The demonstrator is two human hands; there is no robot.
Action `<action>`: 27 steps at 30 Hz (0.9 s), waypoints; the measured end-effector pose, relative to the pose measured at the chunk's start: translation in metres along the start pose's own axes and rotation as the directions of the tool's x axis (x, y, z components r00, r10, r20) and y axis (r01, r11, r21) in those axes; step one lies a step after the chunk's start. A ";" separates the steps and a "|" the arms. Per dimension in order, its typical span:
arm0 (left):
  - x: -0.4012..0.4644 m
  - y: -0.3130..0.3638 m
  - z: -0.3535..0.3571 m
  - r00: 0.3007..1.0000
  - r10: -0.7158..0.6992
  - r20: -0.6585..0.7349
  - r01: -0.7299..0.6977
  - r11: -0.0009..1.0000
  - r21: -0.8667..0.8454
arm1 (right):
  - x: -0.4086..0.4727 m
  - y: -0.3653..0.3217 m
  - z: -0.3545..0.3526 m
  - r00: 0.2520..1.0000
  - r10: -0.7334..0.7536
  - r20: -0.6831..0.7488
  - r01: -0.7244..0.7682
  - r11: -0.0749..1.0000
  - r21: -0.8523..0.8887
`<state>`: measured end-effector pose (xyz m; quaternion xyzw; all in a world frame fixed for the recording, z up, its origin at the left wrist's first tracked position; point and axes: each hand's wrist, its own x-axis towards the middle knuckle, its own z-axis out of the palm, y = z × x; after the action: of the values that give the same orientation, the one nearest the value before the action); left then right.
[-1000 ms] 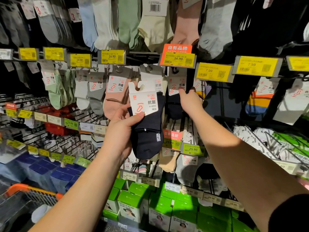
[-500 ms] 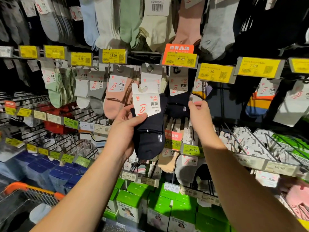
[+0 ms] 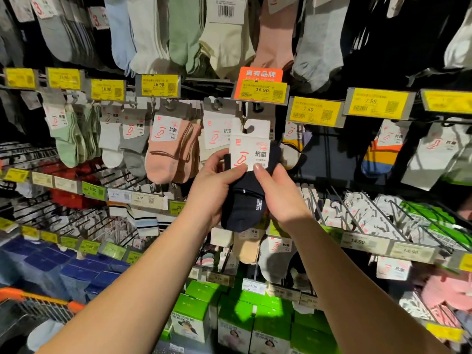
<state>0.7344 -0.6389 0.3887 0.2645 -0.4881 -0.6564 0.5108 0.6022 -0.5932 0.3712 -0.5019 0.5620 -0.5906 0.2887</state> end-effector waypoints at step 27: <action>0.021 -0.009 0.020 0.996 0.080 -0.039 -0.042 0.809 0.586 | 0.082 -0.010 -0.015 0.977 0.003 -0.212 -0.076 0.938 -0.337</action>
<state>0.7070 -0.6513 0.3914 0.4129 -0.6585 -0.4495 0.4403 0.5640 -0.6594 0.4051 -0.4685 0.6934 -0.5269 0.1483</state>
